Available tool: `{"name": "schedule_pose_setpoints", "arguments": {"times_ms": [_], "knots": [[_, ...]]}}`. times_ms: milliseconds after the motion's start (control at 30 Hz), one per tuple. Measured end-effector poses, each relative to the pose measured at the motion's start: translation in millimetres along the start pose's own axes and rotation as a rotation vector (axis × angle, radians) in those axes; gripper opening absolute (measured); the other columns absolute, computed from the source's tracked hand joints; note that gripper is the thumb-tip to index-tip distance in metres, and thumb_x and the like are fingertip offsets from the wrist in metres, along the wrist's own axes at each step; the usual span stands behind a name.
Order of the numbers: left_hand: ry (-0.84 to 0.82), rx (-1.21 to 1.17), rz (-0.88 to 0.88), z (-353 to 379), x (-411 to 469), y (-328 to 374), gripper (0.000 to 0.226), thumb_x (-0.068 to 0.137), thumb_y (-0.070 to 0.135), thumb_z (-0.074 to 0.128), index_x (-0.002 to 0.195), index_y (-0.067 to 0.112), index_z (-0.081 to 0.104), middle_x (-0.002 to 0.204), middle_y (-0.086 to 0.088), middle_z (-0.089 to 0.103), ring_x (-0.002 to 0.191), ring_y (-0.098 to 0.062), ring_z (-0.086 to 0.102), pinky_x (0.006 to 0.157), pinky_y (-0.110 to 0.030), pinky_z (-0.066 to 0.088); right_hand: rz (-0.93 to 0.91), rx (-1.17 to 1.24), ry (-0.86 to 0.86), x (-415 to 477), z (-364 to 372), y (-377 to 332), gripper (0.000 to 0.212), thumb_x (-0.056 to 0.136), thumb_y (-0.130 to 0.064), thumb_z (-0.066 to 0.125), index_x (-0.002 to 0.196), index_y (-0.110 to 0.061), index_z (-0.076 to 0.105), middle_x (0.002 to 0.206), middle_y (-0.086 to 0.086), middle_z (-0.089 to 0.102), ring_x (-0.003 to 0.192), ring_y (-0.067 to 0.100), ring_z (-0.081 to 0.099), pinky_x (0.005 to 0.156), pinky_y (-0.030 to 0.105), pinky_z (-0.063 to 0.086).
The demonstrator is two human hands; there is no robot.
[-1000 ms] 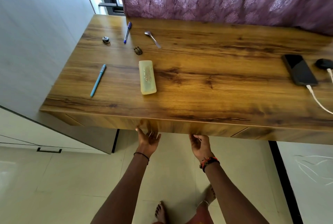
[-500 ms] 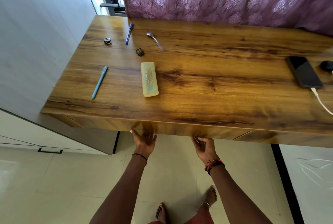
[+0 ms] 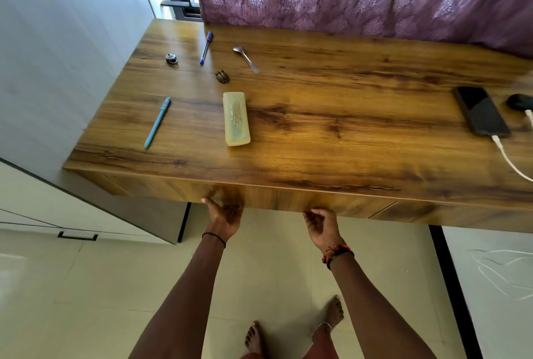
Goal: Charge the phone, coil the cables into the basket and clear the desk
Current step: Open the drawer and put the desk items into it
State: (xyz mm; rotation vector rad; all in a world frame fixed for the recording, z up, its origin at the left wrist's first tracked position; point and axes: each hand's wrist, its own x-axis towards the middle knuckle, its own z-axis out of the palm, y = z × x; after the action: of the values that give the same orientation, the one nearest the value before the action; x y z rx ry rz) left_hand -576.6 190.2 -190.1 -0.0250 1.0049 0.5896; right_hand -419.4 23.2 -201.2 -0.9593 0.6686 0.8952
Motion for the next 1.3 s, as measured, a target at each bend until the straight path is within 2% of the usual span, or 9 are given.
{"name": "schedule_pose_setpoints", "arguments": {"times_ms": [200,333,467,533,633,833,933,1067,1300], "knots": [[0.024,-0.007,0.048,-2.3,-5.5,-6.4,0.087,0.084,0.076,0.015,0.143,0.015,0.035,0.149,-0.004,0.036,0.125,-0.022,0.050,0.102,-0.029,0.042,0.023,-0.041,0.029,-3.2,-6.0,4.1,0.015,0.083,0.006,0.047,0.085,-0.006,0.056,0.085,0.010,0.059,0.082,0.020,0.058,0.093,0.031,0.049],[0.064,-0.012,0.088,-23.5,-17.8,-18.5,0.078,0.083,0.077,0.016,0.128,0.024,0.053,0.129,-0.001,0.054,0.118,-0.022,0.056,0.086,-0.028,0.051,0.055,-0.061,0.087,-9.2,-25.2,15.0,0.019,0.082,0.009,0.044,0.087,-0.006,0.055,0.091,0.011,0.058,0.085,0.022,0.057,0.088,0.030,0.050],[0.046,0.057,0.080,-42.5,-30.9,-19.5,0.079,0.087,0.072,0.017,0.117,0.010,0.055,0.117,-0.009,0.057,0.103,-0.022,0.059,0.098,-0.035,0.045,0.049,-0.102,0.082,-18.5,-36.1,26.5,0.024,0.082,0.011,0.043,0.091,-0.006,0.056,0.097,0.011,0.056,0.089,0.023,0.057,0.092,0.031,0.049],[0.081,0.202,0.078,-50.1,-38.7,-17.6,0.082,0.090,0.067,0.015,0.136,0.004,0.042,0.135,-0.014,0.048,0.125,-0.026,0.048,0.114,-0.038,0.029,0.037,-0.172,0.063,-25.3,-37.6,27.3,0.020,0.085,0.009,0.043,0.088,-0.006,0.056,0.097,0.013,0.055,0.087,0.022,0.057,0.094,0.033,0.048],[0.123,0.492,0.123,-59.3,-53.0,-12.2,0.063,0.099,0.048,0.023,0.140,0.001,0.036,0.113,-0.015,0.055,0.112,-0.027,0.051,0.111,-0.039,0.030,0.048,-0.454,0.064,-37.9,-38.2,26.6,0.007,0.093,-0.003,0.048,0.094,0.000,0.054,0.101,0.018,0.053,0.086,0.023,0.056,0.098,0.036,0.046],[-0.129,1.398,0.214,-64.0,-108.2,-17.3,0.021,0.098,0.023,0.045,0.104,0.006,0.056,0.092,-0.010,0.062,0.072,-0.013,0.056,0.060,-0.019,0.041,0.033,-1.185,-0.102,-97.0,-20.8,19.2,0.026,0.095,-0.012,0.046,0.117,0.001,0.053,0.101,0.015,0.059,0.093,0.021,0.057,0.093,0.033,0.050],[-0.377,1.554,0.550,-45.5,-134.0,-20.5,0.018,0.098,0.023,0.045,0.095,0.016,0.060,0.087,-0.003,0.066,0.077,-0.012,0.061,0.064,-0.017,0.046,-0.130,-1.369,-0.275,-137.7,-5.1,8.1,0.017,0.095,-0.017,0.049,0.105,-0.009,0.061,0.098,0.007,0.065,0.090,0.018,0.064,0.082,0.028,0.054],[-0.357,1.628,1.122,-4.9,-141.0,-13.5,0.018,0.095,0.023,0.049,0.108,0.016,0.059,0.103,0.010,0.053,0.092,-0.003,0.053,0.077,-0.016,0.047,-0.620,-1.439,-0.373,-166.1,24.5,-10.3,0.010,0.093,-0.021,0.055,0.092,-0.018,0.065,0.086,-0.005,0.068,0.080,0.008,0.066,0.074,0.020,0.054],[-0.278,2.119,1.162,3.6,-112.8,-11.7,0.032,0.099,0.033,0.038,0.119,0.022,0.060,0.118,0.004,0.064,0.111,-0.012,0.056,0.102,-0.028,0.037,-0.937,-1.720,-0.283,-126.0,31.1,-13.0,0.025,0.094,-0.025,0.052,0.111,-0.011,0.065,0.107,0.002,0.066,0.102,0.013,0.060,0.082,0.018,0.043]]}}
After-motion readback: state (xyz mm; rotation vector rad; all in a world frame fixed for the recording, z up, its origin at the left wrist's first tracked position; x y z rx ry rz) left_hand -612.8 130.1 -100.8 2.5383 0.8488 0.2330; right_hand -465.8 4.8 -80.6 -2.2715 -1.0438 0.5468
